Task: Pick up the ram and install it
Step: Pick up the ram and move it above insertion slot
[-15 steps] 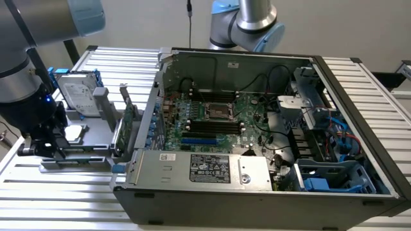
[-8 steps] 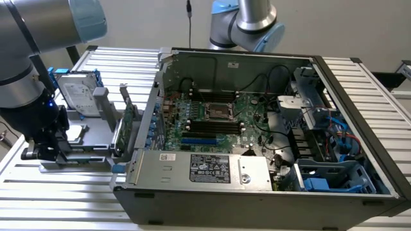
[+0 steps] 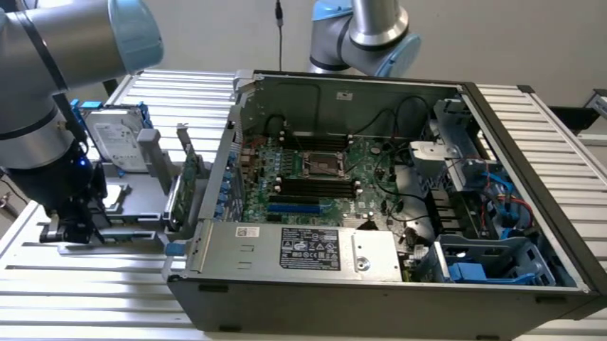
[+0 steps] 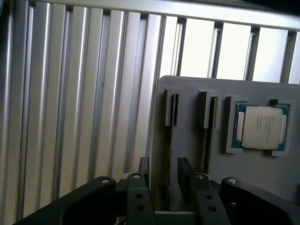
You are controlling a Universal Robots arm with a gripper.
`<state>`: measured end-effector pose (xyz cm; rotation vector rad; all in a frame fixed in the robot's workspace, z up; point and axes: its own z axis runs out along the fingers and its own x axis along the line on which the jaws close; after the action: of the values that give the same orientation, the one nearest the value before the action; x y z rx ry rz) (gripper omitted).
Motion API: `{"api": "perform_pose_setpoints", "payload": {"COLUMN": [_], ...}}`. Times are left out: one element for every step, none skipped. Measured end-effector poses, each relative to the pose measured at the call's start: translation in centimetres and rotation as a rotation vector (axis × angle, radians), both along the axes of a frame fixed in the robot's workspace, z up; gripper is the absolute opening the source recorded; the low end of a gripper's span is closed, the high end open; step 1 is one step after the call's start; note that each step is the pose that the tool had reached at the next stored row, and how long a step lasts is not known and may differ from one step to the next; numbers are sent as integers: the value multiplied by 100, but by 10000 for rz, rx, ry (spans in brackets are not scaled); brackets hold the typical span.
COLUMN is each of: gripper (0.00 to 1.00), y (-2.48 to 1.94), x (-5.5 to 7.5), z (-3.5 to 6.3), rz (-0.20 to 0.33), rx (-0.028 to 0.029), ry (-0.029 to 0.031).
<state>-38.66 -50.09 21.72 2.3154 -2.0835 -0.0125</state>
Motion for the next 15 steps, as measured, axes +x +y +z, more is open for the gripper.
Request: {"api": "perform_pose_setpoints", "payload": {"gripper": [38,38,38,38,38,38,38,38,38,38,38,38,38,38,38], "y": [-1,-2,-2,-2,-3,-3,-3,-3,-3,-2,-2,-2,-2,-3,-2], "x": [9,16,22,26,26,27,27,27,28,28,28,28,28,28,28], "z": [-13,-25,-37,-51,-63,-74,-86,-97,-109,-120,-128,-134,-140,-146,-151], "rz": [0,-1,-1,-1,-2,-2,-2,-2,-2,-2,-2,-2,-2,-3,-5], "rx": [18,38,64,100,130,162,195,229,263,295,323,340,348,352,354], "ry": [-1,0,0,-1,1,2,2,1,0,-1,-1,0,1,6,15]}}
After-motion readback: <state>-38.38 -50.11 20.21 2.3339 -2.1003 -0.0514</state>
